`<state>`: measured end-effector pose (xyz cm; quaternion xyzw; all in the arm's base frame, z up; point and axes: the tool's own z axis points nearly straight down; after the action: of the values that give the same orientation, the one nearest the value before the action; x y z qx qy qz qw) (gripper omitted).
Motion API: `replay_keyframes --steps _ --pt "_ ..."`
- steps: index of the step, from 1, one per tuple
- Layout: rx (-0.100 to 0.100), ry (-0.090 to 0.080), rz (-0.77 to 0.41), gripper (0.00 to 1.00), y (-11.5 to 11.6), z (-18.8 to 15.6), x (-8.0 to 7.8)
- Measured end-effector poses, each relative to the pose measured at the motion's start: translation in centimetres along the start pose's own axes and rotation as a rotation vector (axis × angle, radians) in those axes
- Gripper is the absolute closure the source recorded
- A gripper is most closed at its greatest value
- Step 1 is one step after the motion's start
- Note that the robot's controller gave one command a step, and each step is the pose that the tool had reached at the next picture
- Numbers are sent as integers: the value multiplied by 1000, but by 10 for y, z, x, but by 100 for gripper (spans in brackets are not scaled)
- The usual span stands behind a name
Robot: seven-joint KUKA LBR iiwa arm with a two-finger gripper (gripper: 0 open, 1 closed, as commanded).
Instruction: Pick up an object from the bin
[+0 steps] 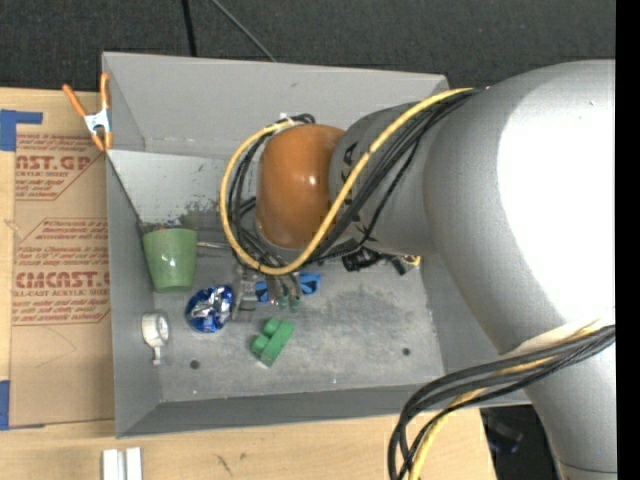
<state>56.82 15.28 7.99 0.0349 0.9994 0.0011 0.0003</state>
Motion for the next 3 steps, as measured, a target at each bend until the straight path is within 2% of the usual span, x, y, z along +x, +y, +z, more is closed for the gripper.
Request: replay_keyframes --steps 1,2,3 --pt "0 0 0 0 0 0 0" --pt "1 4 28 0 19 11 42" --pt "0 0 30 100 18 10 40"
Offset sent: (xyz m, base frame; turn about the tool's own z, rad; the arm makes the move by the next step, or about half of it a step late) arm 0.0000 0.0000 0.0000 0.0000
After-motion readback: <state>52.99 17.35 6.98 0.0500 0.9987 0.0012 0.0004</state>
